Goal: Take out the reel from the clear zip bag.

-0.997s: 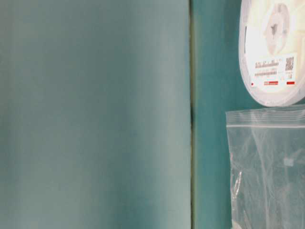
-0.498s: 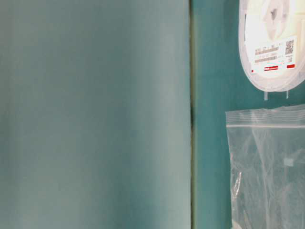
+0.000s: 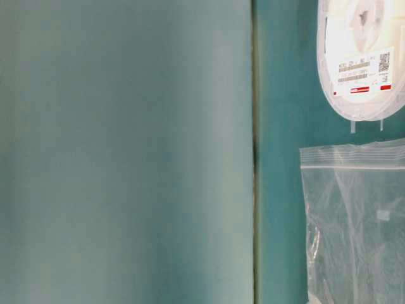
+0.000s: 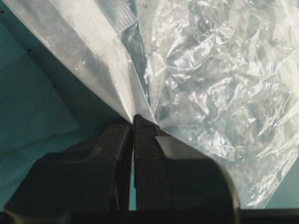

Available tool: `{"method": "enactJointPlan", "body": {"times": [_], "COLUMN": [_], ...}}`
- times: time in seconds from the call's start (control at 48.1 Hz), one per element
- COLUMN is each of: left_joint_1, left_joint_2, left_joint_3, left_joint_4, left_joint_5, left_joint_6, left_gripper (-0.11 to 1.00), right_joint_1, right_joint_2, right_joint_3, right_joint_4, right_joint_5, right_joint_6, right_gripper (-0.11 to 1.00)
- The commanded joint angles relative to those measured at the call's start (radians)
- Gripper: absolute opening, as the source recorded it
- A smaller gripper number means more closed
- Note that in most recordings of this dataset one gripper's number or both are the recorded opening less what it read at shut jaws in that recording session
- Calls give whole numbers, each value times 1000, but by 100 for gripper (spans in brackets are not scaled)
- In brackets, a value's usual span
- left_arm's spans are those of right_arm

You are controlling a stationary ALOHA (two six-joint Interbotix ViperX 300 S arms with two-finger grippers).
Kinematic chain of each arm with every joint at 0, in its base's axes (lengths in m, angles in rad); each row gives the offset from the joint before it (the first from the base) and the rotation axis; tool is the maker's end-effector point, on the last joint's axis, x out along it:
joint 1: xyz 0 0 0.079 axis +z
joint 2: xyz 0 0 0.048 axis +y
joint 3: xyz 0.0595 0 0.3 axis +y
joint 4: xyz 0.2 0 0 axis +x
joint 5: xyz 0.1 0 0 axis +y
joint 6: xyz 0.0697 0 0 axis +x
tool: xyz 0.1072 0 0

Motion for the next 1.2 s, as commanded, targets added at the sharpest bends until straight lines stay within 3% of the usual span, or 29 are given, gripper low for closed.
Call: {"method": "enactJointPlan", "body": {"times": [0.0, 0.519, 0.623, 0.768, 0.872, 1.184], "left_joint_1": [0, 0, 0, 0, 0, 0], "left_joint_2": [5, 5, 3, 3, 5, 3], "left_joint_3": [-8, -8, -8, -8, -9, -14], "left_joint_4": [3, 3, 6, 5, 6, 5], "left_joint_5": [-2, 6, 12, 28, 37, 31], "left_joint_6": [2, 3, 11, 14, 17, 20], "left_gripper": [-4, -4, -4, -4, -4, -3], "right_joint_1": [-2, -2, -2, -3, -3, -3], "right_joint_2": [-5, -20, -34, -41, -41, -41], "right_joint_3": [-8, -14, -9, -9, -12, -15], "right_joint_4": [3, 3, 3, 9, 11, 9], "right_joint_5": [-3, -9, -9, -3, -8, -18], "right_joint_6": [6, 6, 6, 8, 8, 6], "right_gripper": [4, 6, 24, 68, 91, 93]}}
